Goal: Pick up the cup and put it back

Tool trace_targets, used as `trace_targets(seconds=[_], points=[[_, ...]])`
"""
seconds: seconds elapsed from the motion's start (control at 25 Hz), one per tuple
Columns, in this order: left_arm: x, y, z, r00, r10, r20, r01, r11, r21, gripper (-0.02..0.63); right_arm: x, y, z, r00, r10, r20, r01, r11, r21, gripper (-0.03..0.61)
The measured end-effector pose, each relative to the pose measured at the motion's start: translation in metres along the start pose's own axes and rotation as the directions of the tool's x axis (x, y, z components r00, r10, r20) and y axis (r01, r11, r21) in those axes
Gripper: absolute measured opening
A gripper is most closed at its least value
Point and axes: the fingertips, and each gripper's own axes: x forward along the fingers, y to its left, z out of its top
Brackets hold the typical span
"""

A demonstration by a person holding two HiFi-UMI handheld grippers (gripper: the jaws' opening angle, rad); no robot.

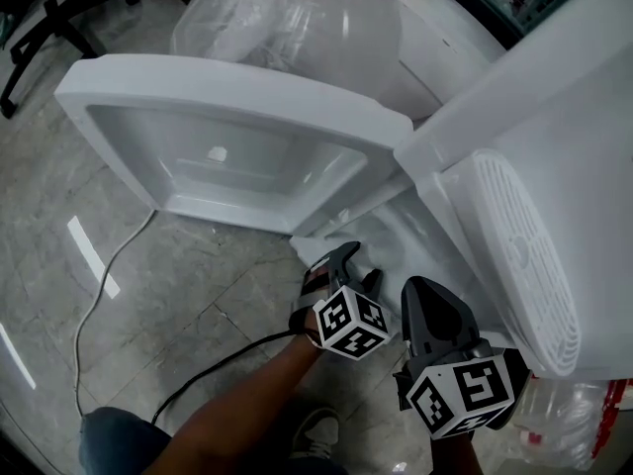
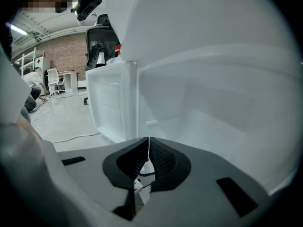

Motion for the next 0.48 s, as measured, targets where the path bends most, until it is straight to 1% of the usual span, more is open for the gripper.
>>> trace_targets(seconds=[0.2,0.48], points=[[-0.0007,-0.0055,0.0018,0.999,-0.030,0.014,0.030,1.000,0.000,0.262,-0.0030,-0.0023,-0.0017,1.000,-0.003,0.002,0.003,1.000,0.008,0.021],[-0.0085,-0.0022,0.0069,0.999,-0.027,0.037,0.027,1.000,-0.016,0.281,-0.0066,0.0003,-0.0004,1.000,0.005,0.008,-0.005,1.000,0.012,0.021]])
